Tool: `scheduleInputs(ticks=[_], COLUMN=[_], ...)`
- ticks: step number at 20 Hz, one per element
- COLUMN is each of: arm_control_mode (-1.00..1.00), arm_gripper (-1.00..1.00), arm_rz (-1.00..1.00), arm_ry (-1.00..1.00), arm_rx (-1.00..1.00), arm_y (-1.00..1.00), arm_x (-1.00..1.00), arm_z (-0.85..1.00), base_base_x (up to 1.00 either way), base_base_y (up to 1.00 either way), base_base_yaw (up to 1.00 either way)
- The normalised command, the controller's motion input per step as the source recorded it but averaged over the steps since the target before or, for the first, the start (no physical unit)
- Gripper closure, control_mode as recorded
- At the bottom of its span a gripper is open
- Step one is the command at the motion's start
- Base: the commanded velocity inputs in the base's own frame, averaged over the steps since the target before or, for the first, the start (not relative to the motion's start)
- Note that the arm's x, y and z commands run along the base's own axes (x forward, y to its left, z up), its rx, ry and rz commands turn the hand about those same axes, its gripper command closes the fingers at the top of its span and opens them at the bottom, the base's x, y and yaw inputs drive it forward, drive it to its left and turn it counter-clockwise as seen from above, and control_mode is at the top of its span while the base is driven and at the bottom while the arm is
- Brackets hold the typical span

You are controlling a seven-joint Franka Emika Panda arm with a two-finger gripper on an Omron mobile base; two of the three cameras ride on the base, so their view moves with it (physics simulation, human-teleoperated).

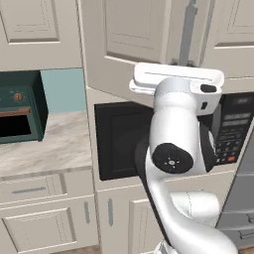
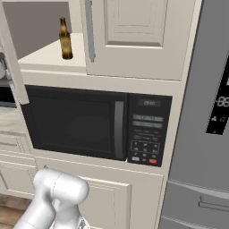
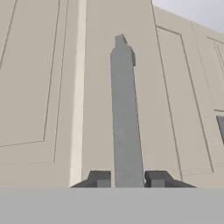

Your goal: Open the cabinet directly in front. Then move the beer and the cup to the dining counter with the jar on it.

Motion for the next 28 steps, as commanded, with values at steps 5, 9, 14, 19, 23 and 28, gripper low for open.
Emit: scheduleInputs(ticks=[5,9,14,19,23,28], arm_control_mode=[-1.00,-1.00,-1.00,-1.00,-1.00,-1.00], arm_gripper=[-1.00,-1.00,-1.00,-1.00,-1.00,-1.00], arm_rz=[-0.08,-0.01,0.00,0.01,0.15,0.41], arm_ry=[-0.05,-0.01,-0.04,0.00,-0.05,0.00], arm_rx=[-0.10,0.00,0.02,0.25,0.32,0.23], arm_y=[0.98,0.08,-0.12,-0.76,-1.00,-0.90], arm_x=[-0.70,-0.11,-0.99,-1.00,-0.51,-0.17], arm_z=[0.15,0.00,-0.11,0.00,0.19,0.01], base_base_x=[0.00,0.00,0.00,0.00,0.00,0.00], base_base_y=[0.00,0.00,0.00,0.00,0.00,0.00], base_base_yaw=[0.00,0.00,0.00,0.00,0.00,0.00])
